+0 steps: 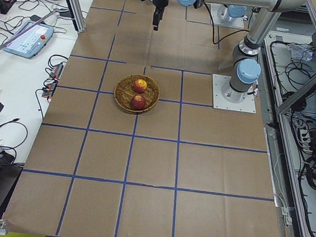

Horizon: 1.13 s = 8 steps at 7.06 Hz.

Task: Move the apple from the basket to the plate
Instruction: 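Move the left gripper down toward the yellow-red apple in the wicker basket, then lower the left gripper onto the yellow-red apple and close on it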

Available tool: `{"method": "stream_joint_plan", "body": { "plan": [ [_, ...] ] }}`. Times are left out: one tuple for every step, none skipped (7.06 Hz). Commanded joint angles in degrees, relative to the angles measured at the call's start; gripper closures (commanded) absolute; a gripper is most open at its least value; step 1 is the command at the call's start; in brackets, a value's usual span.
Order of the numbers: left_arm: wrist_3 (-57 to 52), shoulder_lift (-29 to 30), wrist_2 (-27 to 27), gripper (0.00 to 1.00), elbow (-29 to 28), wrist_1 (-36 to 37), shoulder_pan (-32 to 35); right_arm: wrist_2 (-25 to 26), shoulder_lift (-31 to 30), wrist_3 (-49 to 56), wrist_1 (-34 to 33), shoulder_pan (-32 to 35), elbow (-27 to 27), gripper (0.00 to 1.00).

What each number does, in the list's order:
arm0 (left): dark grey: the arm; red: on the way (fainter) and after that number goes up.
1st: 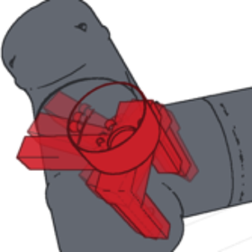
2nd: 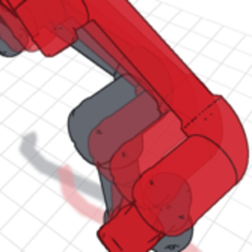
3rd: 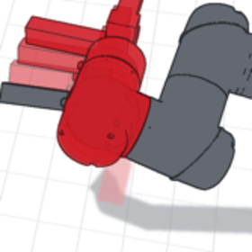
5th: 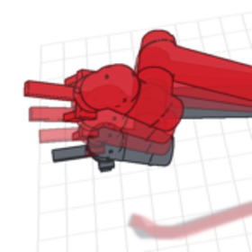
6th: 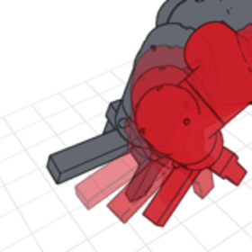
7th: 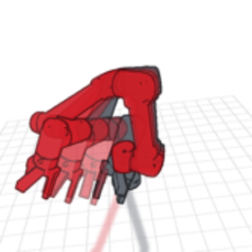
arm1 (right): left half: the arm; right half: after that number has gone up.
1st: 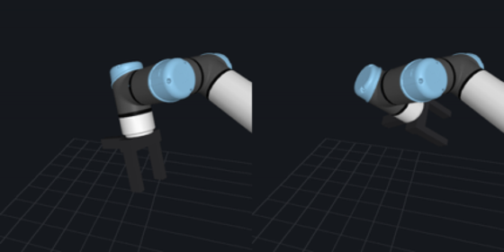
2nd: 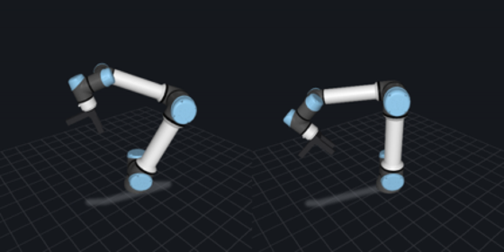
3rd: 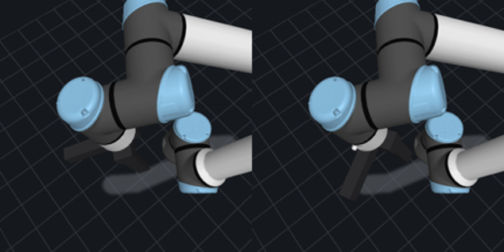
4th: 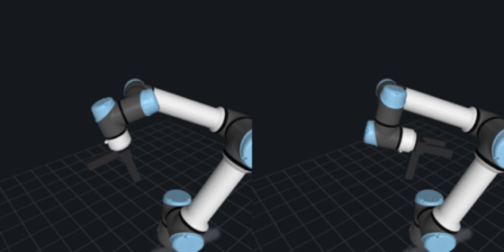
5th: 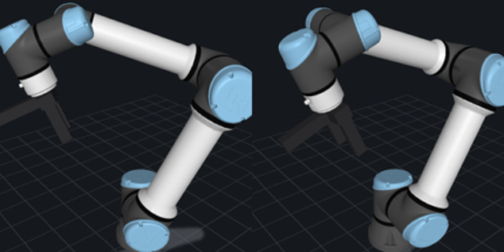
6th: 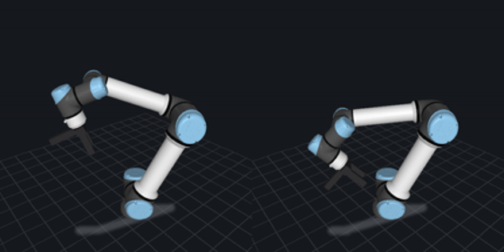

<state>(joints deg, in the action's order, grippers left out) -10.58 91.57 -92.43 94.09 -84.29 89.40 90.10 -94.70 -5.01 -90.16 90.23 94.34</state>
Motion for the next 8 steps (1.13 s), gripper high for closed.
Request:
{"method": "stream_joint_plan", "body": {
  "plan": [
    [-11.1,3.2,0.2,0.01,1.0,0.3,-8.8,0.0,0.0,0.0,-0.2,-0.1,0.1,0.0],
    [-16.8,6.9,0.2,0.01,1.2,2.9,-11.9,-0.1,0.0,0.0,-0.3,0.0,0.1,0.0],
    [-24.8,11.2,0.1,0.01,1.4,11.5,-13.7,-0.1,0.0,0.0,-0.4,0.0,0.1,0.0],
    [-27.3,14.3,-0.2,0.01,1.6,18.0,-14.6,-0.1,0.0,0.0,-0.5,0.0,0.1,0.0],
    [-28.6,16.2,0.1,0.01,1.7,18.8,-15.1,-0.1,0.0,0.0,-0.5,0.0,0.1,0.0],
    [-30.1,17.5,0.3,0.02,2.2,19.0,-16.5,-0.1,0.0,0.0,-0.5,-0.1,0.1,0.0],
    [-31.9,18.8,0.3,0.02,3.6,20.2,-17.6,0.0,0.0,0.2,-0.5,-0.1,0.1,0.0],
    [-31.9,18.9,0.2,0.02,4.9,20.1,-17.8,-0.1,0.0,0.2,-0.5,-0.1,0.1,0.0]
  ]
}}
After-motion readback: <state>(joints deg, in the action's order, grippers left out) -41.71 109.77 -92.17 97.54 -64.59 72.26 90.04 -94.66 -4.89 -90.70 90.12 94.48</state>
